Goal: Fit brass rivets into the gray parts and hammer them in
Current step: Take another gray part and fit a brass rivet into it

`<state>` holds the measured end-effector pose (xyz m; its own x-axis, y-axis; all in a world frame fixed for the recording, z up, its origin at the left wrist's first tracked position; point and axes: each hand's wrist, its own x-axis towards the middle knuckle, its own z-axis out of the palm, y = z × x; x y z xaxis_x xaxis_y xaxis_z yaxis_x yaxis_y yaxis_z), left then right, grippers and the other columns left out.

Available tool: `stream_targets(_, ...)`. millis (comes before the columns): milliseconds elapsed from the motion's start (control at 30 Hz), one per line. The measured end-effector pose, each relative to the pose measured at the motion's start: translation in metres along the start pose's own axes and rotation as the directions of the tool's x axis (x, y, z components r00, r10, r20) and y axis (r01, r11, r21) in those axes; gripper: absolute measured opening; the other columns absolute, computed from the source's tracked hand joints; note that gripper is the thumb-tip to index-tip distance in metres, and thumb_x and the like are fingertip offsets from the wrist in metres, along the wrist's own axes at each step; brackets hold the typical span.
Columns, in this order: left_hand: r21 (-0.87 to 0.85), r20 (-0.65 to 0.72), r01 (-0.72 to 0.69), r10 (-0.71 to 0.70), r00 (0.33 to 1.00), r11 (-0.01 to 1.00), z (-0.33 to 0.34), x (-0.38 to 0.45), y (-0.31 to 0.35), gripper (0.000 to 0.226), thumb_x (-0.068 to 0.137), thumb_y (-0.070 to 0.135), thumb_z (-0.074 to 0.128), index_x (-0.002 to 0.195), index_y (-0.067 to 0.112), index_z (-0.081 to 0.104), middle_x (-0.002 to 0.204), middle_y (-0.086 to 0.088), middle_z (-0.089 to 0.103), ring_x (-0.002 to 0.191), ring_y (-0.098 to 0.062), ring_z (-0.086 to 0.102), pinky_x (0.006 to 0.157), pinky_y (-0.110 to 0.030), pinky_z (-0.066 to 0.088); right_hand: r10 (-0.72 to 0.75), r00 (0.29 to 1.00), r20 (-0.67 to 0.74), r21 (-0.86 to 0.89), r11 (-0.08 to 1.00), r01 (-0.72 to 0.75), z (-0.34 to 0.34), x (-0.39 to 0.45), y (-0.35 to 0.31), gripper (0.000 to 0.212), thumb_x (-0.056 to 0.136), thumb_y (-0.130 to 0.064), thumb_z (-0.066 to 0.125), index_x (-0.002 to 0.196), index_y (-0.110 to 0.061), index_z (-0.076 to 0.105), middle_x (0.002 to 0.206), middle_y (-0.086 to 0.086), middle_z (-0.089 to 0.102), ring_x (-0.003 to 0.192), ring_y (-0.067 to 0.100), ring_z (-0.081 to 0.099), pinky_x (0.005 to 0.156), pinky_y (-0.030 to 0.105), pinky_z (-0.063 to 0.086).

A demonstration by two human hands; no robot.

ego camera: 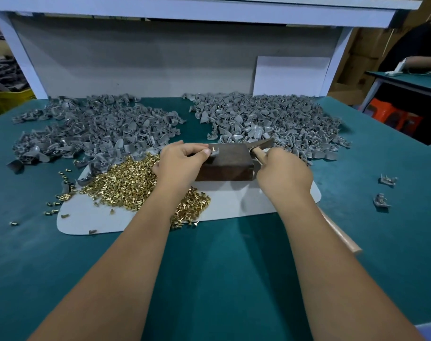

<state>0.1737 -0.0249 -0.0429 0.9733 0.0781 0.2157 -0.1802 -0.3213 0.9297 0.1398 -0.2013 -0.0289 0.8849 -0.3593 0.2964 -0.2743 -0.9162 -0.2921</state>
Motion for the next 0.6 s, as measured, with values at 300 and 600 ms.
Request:
stream_targets(300,-0.024,0.043,-0.034,0.035,0.998,0.999,-0.001,0.002,-0.002,0.019,0.090,0.028,0.069,0.078,0.041,0.074,0.089,0.046,0.061,0.131,-0.015,0.044,0.114,-0.053,0.028,-0.031,0.999,-0.041,-0.010,0.999,0.031,0.001,-0.003,-0.002,0.011,0.084,-0.015,0.054,0.089,-0.019,0.063,0.090,0.010,0.064,0.094,0.033,0.052,0.063,0.031,0.029)
stream_targets(600,0.086,0.036,-0.108,0.105,0.994,0.990,0.000,0.003,-0.005,0.016,0.090,0.031,0.070,0.081,0.043,0.071,0.104,0.035,0.063,0.136,-0.011,0.035,0.116,-0.053,0.021,-0.192,0.938,-0.287,0.225,0.939,0.261,0.002,-0.003,-0.017,0.023,0.094,-0.022,0.049,0.105,-0.018,0.070,0.100,0.003,0.062,0.096,0.024,0.050,0.078,0.034,0.038)
